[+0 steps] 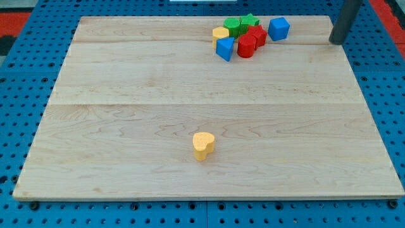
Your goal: Nudge the red star along with the red circle up
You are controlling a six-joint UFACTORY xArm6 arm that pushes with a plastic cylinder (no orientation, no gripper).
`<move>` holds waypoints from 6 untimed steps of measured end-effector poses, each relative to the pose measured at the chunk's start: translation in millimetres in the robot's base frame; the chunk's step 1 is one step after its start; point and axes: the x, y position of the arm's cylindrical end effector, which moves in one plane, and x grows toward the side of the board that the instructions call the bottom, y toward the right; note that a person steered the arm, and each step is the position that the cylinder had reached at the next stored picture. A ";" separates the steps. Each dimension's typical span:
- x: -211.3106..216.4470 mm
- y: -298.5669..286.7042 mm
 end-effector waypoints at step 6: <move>68.8 -117.9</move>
